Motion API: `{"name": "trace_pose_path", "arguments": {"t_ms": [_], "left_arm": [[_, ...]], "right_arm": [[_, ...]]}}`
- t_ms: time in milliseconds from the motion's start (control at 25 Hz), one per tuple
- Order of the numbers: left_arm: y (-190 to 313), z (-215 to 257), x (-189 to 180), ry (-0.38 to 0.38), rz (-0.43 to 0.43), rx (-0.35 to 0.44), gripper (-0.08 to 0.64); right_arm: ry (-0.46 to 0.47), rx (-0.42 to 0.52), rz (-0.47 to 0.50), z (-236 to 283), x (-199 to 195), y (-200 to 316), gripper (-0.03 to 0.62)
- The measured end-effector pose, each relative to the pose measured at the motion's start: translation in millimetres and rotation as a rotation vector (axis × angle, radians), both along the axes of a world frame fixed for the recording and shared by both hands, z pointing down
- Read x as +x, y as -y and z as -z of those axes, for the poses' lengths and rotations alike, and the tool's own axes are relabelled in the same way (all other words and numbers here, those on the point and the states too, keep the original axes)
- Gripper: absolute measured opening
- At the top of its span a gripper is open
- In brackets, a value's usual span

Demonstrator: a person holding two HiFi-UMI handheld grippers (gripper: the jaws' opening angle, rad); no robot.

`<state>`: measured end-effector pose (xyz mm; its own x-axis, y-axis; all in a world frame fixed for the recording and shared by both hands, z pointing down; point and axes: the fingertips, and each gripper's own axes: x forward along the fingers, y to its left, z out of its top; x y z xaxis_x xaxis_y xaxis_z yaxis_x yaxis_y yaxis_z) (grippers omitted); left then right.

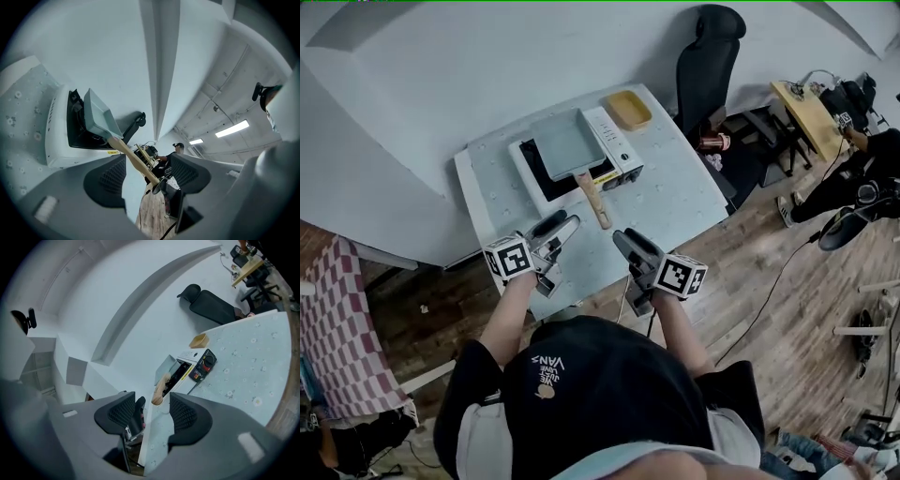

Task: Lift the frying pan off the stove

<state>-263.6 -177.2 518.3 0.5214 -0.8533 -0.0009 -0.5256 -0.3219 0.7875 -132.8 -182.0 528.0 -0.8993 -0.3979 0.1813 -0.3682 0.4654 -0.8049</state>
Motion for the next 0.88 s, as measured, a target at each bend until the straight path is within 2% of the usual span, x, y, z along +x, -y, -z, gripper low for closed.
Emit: {"name": "trace_pose_path", "arguments": {"t_ms": [120,360,680,880], "left_arm": [[17,-7,-4,-0.053,-0.009,-0.024,0.278],[46,-28,-5,-0.145,-0.032,-0.082,0.278],[78,-42,-7,-0.245,-0.044,-0.101,0.285],[97,-47,-5,-0.310,-0.055,-0.125,0.288]], "right_arm": [[0.027,-0.044,0.011,1,-12,8,0.229],[0.015,-0.096,0.022,-12,-26,23,0.244],[0.031,-0.166,0.049,-23,-40,31,0.253],[0.053,-0.210,0.098,-23,-51,30,0.253]]}}
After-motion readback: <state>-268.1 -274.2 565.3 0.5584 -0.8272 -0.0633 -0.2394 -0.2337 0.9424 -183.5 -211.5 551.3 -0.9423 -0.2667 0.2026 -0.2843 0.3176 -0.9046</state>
